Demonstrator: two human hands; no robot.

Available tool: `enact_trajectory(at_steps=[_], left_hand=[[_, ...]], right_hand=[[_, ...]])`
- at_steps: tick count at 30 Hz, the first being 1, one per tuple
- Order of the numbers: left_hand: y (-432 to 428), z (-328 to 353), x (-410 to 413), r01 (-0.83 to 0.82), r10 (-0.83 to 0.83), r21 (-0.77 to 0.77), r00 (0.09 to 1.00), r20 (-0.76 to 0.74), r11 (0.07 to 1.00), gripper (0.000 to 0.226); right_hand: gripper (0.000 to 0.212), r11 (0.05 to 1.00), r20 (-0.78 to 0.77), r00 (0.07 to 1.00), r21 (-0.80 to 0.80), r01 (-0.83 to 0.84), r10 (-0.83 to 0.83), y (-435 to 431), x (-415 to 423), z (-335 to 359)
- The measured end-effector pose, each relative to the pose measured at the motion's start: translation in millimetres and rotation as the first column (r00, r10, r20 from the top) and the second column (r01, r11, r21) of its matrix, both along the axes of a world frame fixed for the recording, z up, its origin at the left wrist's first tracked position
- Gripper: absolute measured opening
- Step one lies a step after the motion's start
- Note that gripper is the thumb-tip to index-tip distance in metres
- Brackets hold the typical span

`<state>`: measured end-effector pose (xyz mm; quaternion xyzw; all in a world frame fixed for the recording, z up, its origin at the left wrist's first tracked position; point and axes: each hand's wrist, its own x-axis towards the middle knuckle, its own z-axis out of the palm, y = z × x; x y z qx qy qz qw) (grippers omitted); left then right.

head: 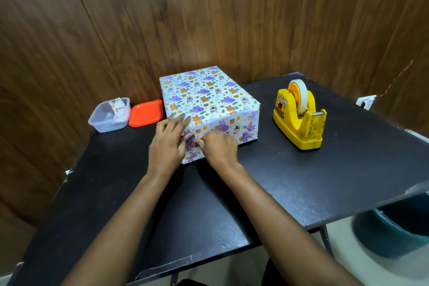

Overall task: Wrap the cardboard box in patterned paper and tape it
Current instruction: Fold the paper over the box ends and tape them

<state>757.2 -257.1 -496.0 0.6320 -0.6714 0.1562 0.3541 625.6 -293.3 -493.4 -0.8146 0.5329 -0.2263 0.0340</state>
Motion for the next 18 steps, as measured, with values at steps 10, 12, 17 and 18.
enact_trajectory(at_steps=[10, 12, 17, 18], left_hand=[[-0.5, -0.9, 1.3, -0.009, 0.009, 0.011, 1.0, -0.007, 1.0, 0.046], [-1.4, 0.1, 1.0, -0.009, 0.009, 0.016, 1.0, -0.008, 1.0, 0.046], [-0.4, 1.5, 0.3, -0.007, 0.007, 0.013, 1.0, -0.019, 1.0, 0.047], [-0.6, 2.7, 0.9, -0.005, 0.005, 0.015, 1.0, -0.02, 1.0, 0.047]], right_hand=[[0.038, 0.998, 0.034, 0.999, 0.06, -0.009, 0.007, 7.6, 9.1, -4.0], [0.037, 0.998, 0.047, 0.999, 0.068, -0.004, 0.001, 7.3, 8.9, -2.3], [0.04, 0.996, 0.049, 0.999, 0.092, 0.002, -0.007, 6.1, 8.4, -5.2], [0.041, 0.996, 0.047, 0.999, 0.088, 0.004, -0.009, 4.1, 8.4, -4.2]])
